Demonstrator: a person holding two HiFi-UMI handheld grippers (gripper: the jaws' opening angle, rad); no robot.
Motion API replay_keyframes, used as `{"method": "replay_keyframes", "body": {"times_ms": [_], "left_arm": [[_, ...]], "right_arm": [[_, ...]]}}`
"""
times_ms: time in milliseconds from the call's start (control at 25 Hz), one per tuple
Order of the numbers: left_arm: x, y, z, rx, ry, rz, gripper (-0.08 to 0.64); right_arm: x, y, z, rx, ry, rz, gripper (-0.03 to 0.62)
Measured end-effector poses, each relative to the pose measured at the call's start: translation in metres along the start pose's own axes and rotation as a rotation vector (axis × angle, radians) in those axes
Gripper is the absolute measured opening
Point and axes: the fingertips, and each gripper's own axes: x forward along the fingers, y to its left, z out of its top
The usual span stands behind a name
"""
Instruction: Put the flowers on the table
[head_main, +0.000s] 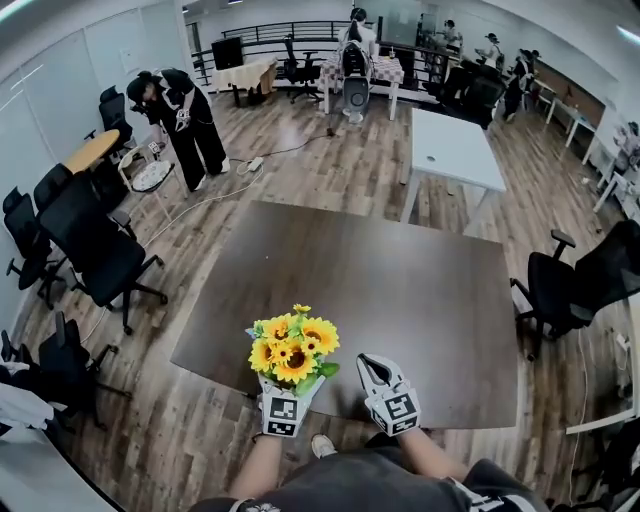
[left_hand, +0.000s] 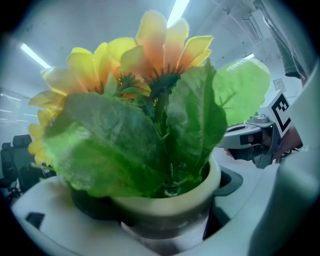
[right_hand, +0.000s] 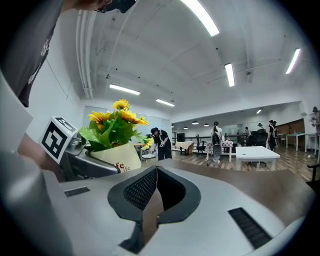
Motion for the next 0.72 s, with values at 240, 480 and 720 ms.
{"method": "replay_keyframes", "body": {"times_ms": [240,480,720], "left_arm": [[0.04,-0.02,0.003,0.012,0.0,-0.085,0.549],[0.081,-0.036,-0.002,0.023,0.008,-0.136,0.549],[0.12,-0.051,-0.017,0.012,0.048,-0.165,0.549]], "right_arm": [[-0.008,-0.039,-0.022,0.012,0.049,-0.076,0.023],[-0.003,-0.078,-0.034,0.004,0.079,-0.111,0.023],[0.001,-0.11,-0.048,-0.014,0.113,-0.116,0.023]]}}
